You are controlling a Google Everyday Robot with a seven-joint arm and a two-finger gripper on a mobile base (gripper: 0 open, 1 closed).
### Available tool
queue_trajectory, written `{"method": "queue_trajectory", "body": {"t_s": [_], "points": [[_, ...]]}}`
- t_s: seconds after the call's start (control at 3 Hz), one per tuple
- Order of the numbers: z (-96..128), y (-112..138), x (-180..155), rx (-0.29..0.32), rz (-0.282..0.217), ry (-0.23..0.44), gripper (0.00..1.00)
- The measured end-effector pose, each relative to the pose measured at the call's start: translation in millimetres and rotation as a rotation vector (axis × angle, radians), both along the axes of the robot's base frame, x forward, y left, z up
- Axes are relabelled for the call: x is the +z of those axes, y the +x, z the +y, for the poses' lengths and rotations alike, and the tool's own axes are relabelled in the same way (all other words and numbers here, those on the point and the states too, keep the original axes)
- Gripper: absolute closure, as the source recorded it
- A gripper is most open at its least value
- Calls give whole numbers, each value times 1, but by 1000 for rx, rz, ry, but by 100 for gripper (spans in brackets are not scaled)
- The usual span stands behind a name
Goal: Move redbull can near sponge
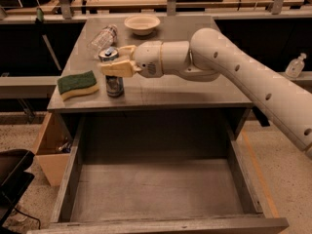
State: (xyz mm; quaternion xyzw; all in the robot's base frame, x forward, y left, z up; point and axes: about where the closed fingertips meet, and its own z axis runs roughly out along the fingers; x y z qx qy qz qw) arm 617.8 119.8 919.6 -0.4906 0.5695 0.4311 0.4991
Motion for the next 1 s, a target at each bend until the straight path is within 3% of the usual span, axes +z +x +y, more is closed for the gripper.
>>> {"method": "queue_trajectory", "body": {"t_s": [1.0], "points": [[8, -3, 1, 14, -1, 0, 13]]}}
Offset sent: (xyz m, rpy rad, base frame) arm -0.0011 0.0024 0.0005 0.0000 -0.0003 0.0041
